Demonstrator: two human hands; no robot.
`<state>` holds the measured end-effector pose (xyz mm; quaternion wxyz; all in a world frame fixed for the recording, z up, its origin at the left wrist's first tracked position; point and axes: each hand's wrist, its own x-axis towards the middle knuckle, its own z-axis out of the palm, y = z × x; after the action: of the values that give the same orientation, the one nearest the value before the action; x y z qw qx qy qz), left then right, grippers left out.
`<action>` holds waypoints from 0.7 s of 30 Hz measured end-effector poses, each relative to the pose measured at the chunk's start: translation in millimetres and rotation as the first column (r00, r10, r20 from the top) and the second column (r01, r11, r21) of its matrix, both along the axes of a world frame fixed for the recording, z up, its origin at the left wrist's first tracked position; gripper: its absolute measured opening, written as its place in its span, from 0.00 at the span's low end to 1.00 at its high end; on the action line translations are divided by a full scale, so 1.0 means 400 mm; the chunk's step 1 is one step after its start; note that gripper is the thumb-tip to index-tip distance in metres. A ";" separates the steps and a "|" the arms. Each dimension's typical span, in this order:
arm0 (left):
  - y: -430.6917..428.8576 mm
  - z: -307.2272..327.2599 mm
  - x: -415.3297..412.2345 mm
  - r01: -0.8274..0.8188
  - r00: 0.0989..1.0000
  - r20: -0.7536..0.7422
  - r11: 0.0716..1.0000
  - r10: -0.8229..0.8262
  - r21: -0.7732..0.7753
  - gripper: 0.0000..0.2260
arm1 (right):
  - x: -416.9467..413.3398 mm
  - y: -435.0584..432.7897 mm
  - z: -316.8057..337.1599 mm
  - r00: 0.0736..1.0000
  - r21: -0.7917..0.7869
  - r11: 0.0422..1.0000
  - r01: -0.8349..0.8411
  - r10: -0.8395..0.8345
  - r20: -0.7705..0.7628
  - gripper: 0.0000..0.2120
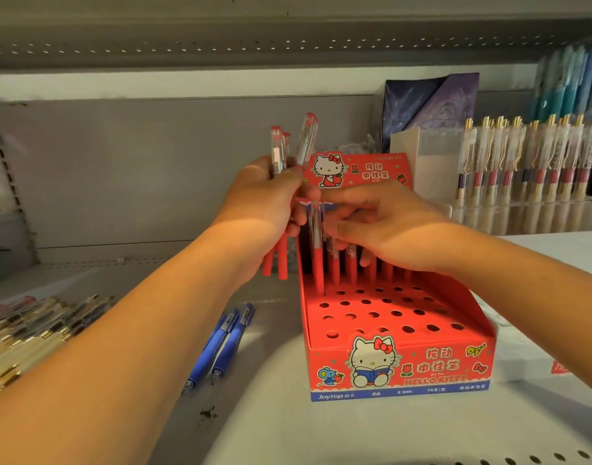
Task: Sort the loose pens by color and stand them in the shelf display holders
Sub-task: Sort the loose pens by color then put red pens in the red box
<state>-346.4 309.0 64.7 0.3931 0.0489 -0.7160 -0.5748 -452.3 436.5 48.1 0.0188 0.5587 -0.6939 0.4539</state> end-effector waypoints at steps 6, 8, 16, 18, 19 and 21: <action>0.005 -0.002 0.004 0.080 0.996 -0.031 0.997 -0.080 -0.004 0.06 | 0.017 -0.002 -0.006 0.994 0.045 0.998 0.044 -0.039 -0.106 0.13; 0.008 -0.006 0.005 0.154 0.988 -0.005 0.988 -0.155 -0.029 0.05 | 0.026 -0.004 0.003 0.998 -0.075 0.996 0.049 -0.053 -0.045 0.09; 0.019 -0.022 0.011 0.304 0.940 0.195 0.947 -0.280 -0.107 0.06 | 0.029 0.009 0.051 0.835 -0.581 0.814 -0.001 0.320 0.448 0.08; 0.018 -0.019 0.012 0.278 0.948 0.177 0.958 -0.263 -0.067 0.07 | 0.026 0.013 0.055 0.821 -0.600 0.799 0.023 0.328 0.467 0.07; 0.016 -0.016 0.012 0.260 0.957 0.145 0.965 -0.253 -0.028 0.07 | 0.022 0.015 0.058 0.825 -0.604 0.795 0.050 0.308 0.473 0.07; 0.013 -0.008 0.012 0.224 0.971 0.078 0.974 -0.226 0.026 0.07 | 0.015 0.017 0.066 0.841 -0.617 0.774 0.143 0.234 0.488 0.09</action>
<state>-341.5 314.1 61.5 0.2959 -0.0061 -0.7272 -0.6193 -446.4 443.2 74.3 -0.0017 0.3861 -0.4627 0.7981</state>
